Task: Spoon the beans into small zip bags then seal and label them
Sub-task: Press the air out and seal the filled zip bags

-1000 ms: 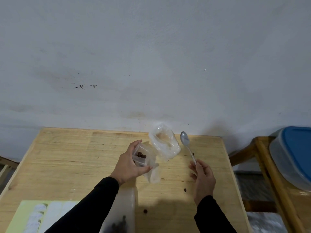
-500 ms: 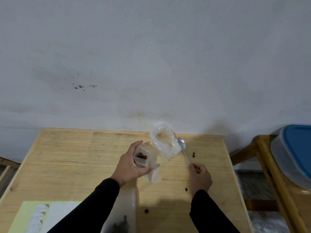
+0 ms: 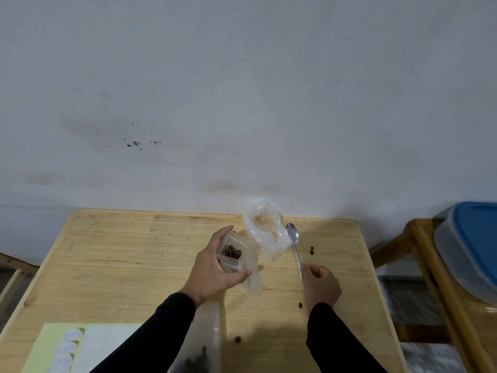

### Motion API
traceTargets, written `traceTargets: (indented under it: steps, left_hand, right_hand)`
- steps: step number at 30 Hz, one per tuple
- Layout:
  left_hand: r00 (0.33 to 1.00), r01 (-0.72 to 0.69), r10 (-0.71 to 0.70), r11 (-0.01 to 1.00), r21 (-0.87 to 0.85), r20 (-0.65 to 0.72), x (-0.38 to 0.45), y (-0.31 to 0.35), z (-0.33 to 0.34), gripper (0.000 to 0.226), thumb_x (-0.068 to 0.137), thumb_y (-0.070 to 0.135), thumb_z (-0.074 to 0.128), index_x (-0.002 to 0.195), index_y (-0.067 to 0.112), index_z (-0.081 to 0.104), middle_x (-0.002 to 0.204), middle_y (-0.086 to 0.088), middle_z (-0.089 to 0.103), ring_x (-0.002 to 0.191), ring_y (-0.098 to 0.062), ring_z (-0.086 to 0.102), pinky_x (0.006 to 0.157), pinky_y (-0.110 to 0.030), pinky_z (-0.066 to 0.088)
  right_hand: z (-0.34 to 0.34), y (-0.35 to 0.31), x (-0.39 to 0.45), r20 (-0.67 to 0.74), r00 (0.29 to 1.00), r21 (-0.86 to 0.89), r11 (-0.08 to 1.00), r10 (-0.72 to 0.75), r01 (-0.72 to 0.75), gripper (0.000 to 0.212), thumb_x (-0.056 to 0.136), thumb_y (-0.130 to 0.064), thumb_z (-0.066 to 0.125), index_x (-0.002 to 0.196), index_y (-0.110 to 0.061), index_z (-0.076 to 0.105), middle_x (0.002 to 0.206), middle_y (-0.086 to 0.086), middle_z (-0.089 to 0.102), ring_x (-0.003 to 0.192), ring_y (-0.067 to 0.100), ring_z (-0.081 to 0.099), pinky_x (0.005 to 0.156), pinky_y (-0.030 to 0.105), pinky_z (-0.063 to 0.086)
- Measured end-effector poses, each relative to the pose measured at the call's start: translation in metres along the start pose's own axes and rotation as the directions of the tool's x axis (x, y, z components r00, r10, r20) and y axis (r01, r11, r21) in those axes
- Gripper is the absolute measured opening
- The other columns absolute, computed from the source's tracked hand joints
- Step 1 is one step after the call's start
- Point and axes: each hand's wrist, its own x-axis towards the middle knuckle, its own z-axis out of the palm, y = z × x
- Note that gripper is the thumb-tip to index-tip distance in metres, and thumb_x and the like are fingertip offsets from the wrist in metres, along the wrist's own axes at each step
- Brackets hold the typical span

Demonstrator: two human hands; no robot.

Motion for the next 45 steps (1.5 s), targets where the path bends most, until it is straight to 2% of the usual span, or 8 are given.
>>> traceTargets:
  steps: [3,6,11,16,20,26,32,45]
  left_hand:
    - [0.998,-0.057,0.057,0.998,-0.009,-0.028,-0.004,0.011,0.002,0.097,0.056,0.035,0.087,0.137,0.041,0.035,0.136,0.017,0.049,0.127,0.005,0.043,0.106,-0.014,0.034]
    - [0.990,-0.134,0.135,0.991,0.013,-0.050,-0.008,0.026,0.005,0.098,0.056,0.036,0.087,0.137,0.045,0.032,0.136,0.019,0.047,0.127,0.009,0.040,0.100,-0.004,0.031]
    - [0.966,-0.242,0.245,0.969,0.045,-0.076,-0.016,0.052,0.005,0.100,0.056,0.045,0.086,0.139,0.043,0.029,0.132,0.031,0.039,0.122,0.017,0.038,0.092,0.002,0.028]
    - [0.947,-0.256,0.272,0.960,0.110,-0.172,-0.025,0.068,-0.003,0.114,0.050,0.056,0.085,0.144,0.032,0.025,0.110,0.015,0.043,0.103,0.006,0.043,0.086,-0.002,0.033]
    - [0.937,-0.212,0.228,0.973,0.087,-0.266,-0.034,0.078,-0.013,0.110,0.054,0.053,0.080,0.145,0.027,0.023,0.107,0.015,0.038,0.101,0.006,0.039,0.088,-0.011,0.038]
    - [0.917,-0.245,0.248,0.968,0.048,-0.314,-0.048,0.081,-0.031,0.064,0.078,0.035,0.075,0.133,0.027,0.044,0.111,0.018,0.048,0.095,0.005,0.050,0.078,-0.005,0.038]
    - [0.907,-0.311,0.249,0.940,-0.142,-0.340,-0.074,0.082,-0.056,0.006,0.090,0.026,0.062,0.093,0.026,0.057,0.059,0.011,0.048,0.057,-0.007,0.048,0.056,-0.018,0.043]
    - [0.902,-0.358,0.312,0.927,-0.115,-0.297,-0.121,0.061,-0.118,0.022,0.089,0.016,0.064,0.100,0.035,0.064,0.074,0.001,0.069,0.073,-0.008,0.064,0.067,-0.016,0.044]
  right_hand:
    - [-0.012,-0.030,-0.018,0.133,0.986,0.267,0.962,-0.096,0.058,0.010,0.084,-0.021,0.066,0.085,-0.012,0.072,0.072,-0.002,0.066,0.067,0.011,0.058,0.058,0.014,0.042]
    - [-0.027,-0.070,-0.046,0.334,0.897,0.505,0.859,-0.289,0.088,0.009,0.085,-0.017,0.066,0.089,-0.012,0.072,0.076,-0.003,0.069,0.069,0.008,0.062,0.064,0.016,0.051]
    - [-0.038,-0.109,-0.076,0.482,0.758,0.520,0.840,-0.439,0.156,0.019,0.086,-0.015,0.065,0.104,-0.019,0.069,0.093,-0.006,0.072,0.085,0.007,0.067,0.069,0.020,0.053]
    - [-0.045,-0.121,-0.098,0.507,0.712,0.579,0.804,-0.485,0.135,0.024,0.085,-0.028,0.064,0.105,-0.017,0.068,0.103,0.005,0.071,0.099,0.018,0.066,0.082,0.032,0.056]
    - [-0.050,-0.123,-0.115,0.541,0.627,0.614,0.773,-0.561,0.163,0.042,0.082,-0.020,0.069,0.120,-0.011,0.055,0.115,0.005,0.067,0.108,0.016,0.063,0.079,0.021,0.052]
    - [-0.050,-0.125,-0.134,0.357,0.693,0.562,0.736,-0.627,0.377,0.029,0.085,-0.006,0.066,0.109,-0.022,0.062,0.105,0.004,0.070,0.101,0.023,0.066,0.090,0.033,0.053]
    - [-0.054,-0.126,-0.156,0.305,0.692,0.580,0.704,-0.654,0.409,0.032,0.087,-0.010,0.065,0.113,-0.026,0.059,0.086,0.003,0.073,0.087,0.015,0.069,0.090,0.031,0.050]
    - [-0.038,-0.131,-0.201,0.340,0.621,0.510,0.694,-0.706,0.509,0.019,0.080,0.001,0.069,0.075,-0.017,0.071,0.077,-0.003,0.070,0.073,0.013,0.067,0.068,0.020,0.054]
